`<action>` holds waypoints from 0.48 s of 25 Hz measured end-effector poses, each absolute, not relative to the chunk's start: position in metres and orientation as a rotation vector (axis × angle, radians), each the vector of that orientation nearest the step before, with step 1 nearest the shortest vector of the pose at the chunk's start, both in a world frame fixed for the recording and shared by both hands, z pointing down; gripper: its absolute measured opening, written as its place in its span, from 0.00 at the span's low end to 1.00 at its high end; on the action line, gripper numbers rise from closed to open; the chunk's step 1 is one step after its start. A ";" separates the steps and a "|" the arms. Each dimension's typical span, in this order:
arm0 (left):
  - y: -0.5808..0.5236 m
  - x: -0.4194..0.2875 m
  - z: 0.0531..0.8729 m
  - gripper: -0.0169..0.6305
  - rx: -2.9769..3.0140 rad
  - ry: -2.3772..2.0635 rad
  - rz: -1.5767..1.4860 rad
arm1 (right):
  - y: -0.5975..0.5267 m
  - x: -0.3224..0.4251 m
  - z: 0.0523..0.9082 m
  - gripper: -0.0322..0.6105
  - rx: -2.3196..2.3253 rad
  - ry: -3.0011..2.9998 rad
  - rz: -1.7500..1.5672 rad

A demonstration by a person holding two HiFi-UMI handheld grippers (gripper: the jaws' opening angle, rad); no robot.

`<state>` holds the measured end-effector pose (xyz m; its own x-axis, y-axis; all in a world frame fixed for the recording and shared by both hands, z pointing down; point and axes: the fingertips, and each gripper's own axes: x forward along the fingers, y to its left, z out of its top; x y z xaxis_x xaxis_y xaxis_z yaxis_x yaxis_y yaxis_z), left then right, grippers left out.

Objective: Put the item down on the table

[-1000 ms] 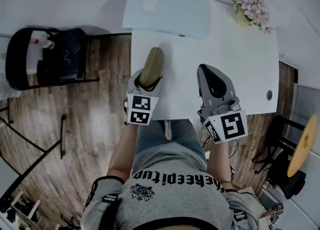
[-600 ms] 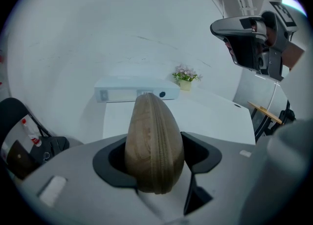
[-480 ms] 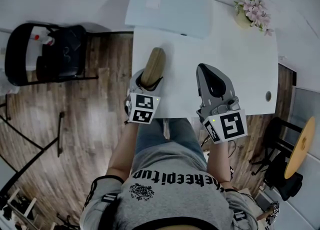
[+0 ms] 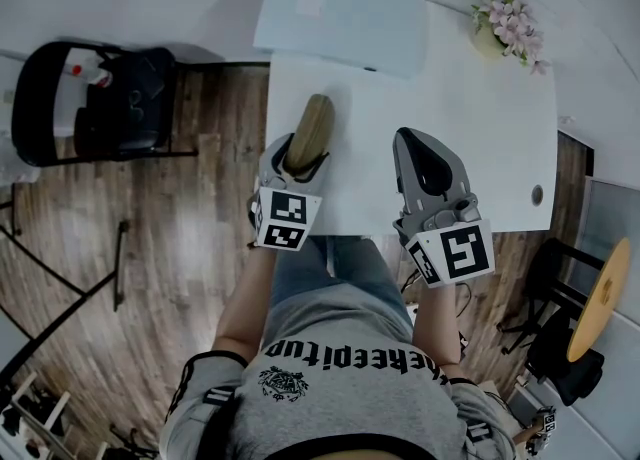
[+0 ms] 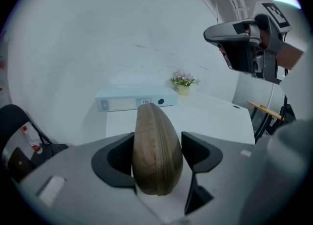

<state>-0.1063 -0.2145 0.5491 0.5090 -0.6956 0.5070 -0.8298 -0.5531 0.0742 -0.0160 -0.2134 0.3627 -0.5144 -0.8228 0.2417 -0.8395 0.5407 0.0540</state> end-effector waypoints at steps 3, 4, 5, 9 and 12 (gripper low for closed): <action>-0.215 -0.110 0.545 0.50 2.431 -1.307 0.581 | -0.213 -0.015 0.362 0.05 1.395 -2.546 0.099; -0.216 -0.111 0.545 0.50 2.420 -1.312 0.567 | -0.212 -0.015 0.362 0.05 1.395 -2.547 0.099; -0.216 -0.112 0.546 0.50 2.410 -1.313 0.553 | -0.212 -0.015 0.362 0.05 1.396 -2.547 0.100; -0.216 -0.115 0.546 0.50 2.388 -1.306 0.524 | -0.209 -0.013 0.361 0.05 1.398 -2.549 0.097; -0.216 -0.115 0.546 0.51 2.392 -1.309 0.540 | -0.208 -0.012 0.361 0.05 1.396 -2.554 0.095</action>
